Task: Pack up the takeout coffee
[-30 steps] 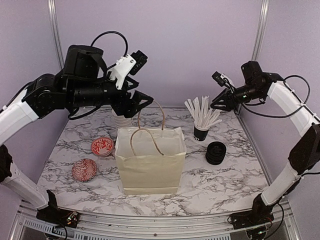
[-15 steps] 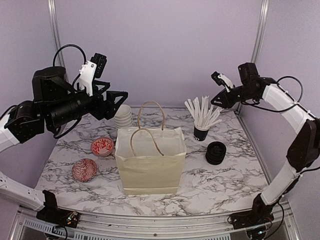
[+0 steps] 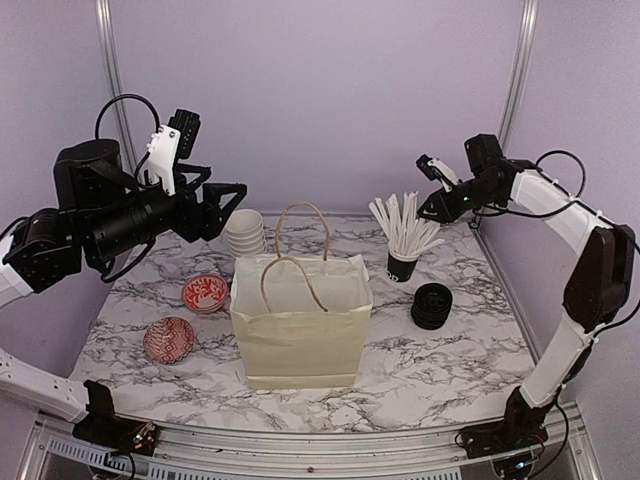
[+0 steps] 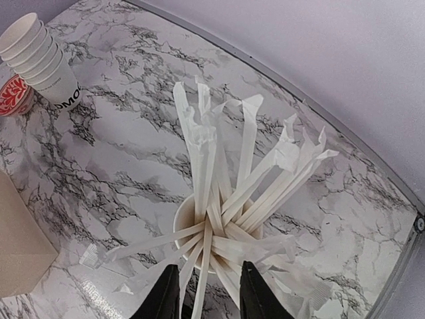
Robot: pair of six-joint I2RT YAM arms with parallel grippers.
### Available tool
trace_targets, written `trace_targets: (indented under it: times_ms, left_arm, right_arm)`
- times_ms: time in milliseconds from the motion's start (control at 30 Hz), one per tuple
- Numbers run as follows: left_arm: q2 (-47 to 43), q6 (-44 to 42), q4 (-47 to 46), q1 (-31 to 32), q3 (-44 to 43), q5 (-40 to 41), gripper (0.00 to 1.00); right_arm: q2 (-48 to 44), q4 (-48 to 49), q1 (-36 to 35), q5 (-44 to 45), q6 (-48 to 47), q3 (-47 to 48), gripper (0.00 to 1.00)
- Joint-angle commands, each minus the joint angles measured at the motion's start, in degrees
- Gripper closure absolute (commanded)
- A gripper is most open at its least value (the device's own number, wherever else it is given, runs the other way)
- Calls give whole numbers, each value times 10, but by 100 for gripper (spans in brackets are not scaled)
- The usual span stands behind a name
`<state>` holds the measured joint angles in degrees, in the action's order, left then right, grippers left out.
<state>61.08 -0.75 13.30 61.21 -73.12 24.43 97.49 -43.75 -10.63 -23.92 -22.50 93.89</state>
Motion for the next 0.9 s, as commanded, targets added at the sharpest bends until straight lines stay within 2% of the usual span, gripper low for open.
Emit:
trace_targets:
  times_ms: [0, 100, 233, 333, 567, 867]
  left_arm:
    - [0, 3, -19, -2, 3, -2, 20]
    - [0, 3, -19, -2, 5, 3, 21]
    - [2, 3, -20, -2, 6, 2, 21]
    - [2, 3, -20, -2, 7, 0, 21]
    - [2, 3, -21, -1, 9, -2, 21]
    - [0, 3, -21, -2, 14, -5, 21]
  right_arm:
    - [-20, 9, 3, 9, 10, 39, 70]
    - [-25, 5, 4, 3, 7, 47, 70]
    - [-34, -22, 4, -87, -12, 43, 68]
    - [-50, -30, 4, -122, -33, 15, 65]
    - [-41, -91, -4, -119, -86, 10, 64]
    - [-31, -82, -64, -18, -93, 15, 64]
